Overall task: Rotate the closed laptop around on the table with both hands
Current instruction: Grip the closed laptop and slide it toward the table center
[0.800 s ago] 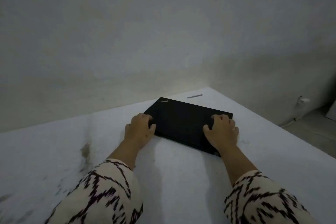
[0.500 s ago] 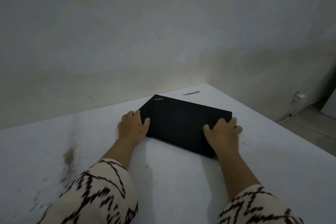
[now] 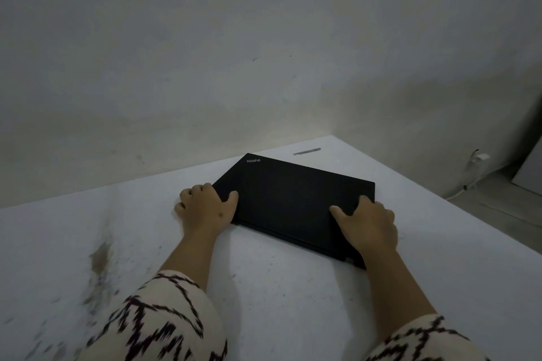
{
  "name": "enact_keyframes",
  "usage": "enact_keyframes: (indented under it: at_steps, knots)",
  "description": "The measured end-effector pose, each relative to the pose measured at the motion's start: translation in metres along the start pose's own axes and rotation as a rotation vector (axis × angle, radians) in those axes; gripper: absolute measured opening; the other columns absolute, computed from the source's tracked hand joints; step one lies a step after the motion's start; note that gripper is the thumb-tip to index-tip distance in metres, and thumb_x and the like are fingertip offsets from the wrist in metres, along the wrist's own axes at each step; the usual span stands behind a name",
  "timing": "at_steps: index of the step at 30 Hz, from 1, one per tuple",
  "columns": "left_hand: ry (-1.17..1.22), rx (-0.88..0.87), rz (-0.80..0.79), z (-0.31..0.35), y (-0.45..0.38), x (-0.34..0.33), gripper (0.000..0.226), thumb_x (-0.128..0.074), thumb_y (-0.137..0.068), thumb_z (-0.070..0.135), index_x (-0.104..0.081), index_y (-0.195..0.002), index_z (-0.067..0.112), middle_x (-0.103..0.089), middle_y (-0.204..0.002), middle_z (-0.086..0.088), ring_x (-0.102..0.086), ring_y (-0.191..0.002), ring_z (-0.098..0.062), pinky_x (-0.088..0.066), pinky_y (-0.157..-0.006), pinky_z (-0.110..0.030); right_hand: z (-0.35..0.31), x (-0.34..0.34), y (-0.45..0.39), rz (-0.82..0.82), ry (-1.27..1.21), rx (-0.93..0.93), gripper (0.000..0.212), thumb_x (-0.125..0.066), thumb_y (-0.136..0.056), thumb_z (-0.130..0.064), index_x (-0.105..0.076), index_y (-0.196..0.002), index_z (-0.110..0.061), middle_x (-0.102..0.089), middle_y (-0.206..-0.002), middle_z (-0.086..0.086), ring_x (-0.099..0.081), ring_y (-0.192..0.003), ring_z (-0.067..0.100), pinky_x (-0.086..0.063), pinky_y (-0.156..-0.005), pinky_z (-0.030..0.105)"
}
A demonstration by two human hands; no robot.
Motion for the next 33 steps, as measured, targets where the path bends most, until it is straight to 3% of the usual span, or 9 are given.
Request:
enact_keyframes:
  at_steps: [3, 12, 19, 24, 33]
  knots:
    - [0.018, -0.004, -0.014, -0.001, -0.001, -0.001, 0.059, -0.045, -0.083, 0.055, -0.053, -0.12, 0.009, -0.052, -0.127, -0.012, -0.039, -0.123, -0.032, -0.031, -0.101, -0.045, 0.0, -0.001, -0.001, -0.003, -0.167, 0.002, 0.06, -0.061, -0.085, -0.043, -0.047, -0.129, -0.004, -0.05, -0.133, 0.018, -0.044, -0.124, 0.035, -0.042, -0.1, 0.042]
    - [0.039, 0.044, 0.001, -0.007, -0.003, 0.002, 0.061, -0.052, -0.078, 0.06, -0.059, -0.113, 0.01, -0.056, -0.119, -0.015, -0.043, -0.116, -0.035, -0.035, -0.096, -0.046, 0.008, 0.004, -0.004, 0.033, -0.37, 0.005, 0.061, -0.07, -0.082, -0.024, -0.047, -0.135, -0.004, -0.054, -0.135, 0.014, -0.051, -0.123, 0.03, -0.042, -0.102, 0.038]
    - [0.275, 0.106, 0.039, -0.015, 0.001, 0.011, 0.055, -0.063, -0.074, 0.05, -0.065, -0.105, 0.005, -0.063, -0.11, -0.017, -0.054, -0.107, -0.036, -0.047, -0.095, -0.044, 0.009, 0.004, -0.005, 0.047, -0.477, 0.001, 0.052, -0.068, -0.083, -0.016, -0.051, -0.132, -0.006, -0.054, -0.136, 0.012, -0.051, -0.125, 0.029, -0.042, -0.103, 0.038]
    - [0.426, 0.146, 0.041, -0.03, 0.005, 0.02, 0.052, -0.07, -0.072, 0.043, -0.064, -0.103, 0.002, -0.062, -0.11, -0.018, -0.063, -0.089, -0.031, -0.055, -0.08, -0.041, 0.003, -0.001, -0.001, 0.014, -0.543, -0.001, 0.054, -0.065, -0.085, -0.011, -0.046, -0.136, -0.006, -0.049, -0.141, 0.012, -0.047, -0.129, 0.028, -0.041, -0.105, 0.038]
    - [0.432, 0.147, 0.126, -0.064, 0.025, 0.067, 0.045, -0.071, -0.071, 0.043, -0.065, -0.095, 0.005, -0.063, -0.106, -0.015, -0.063, -0.08, -0.029, -0.054, -0.071, -0.035, -0.019, -0.012, 0.024, -0.09, -0.599, 0.039, 0.056, -0.066, -0.085, -0.011, -0.045, -0.136, -0.008, -0.045, -0.144, 0.011, -0.043, -0.133, 0.028, -0.039, -0.106, 0.04]
Point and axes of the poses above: each hand's wrist, its own y-axis away from the middle knuckle, its own x-axis out of the back of the hand, z = x × y, the point moved 8 cm from there along -y, towards the middle knuckle
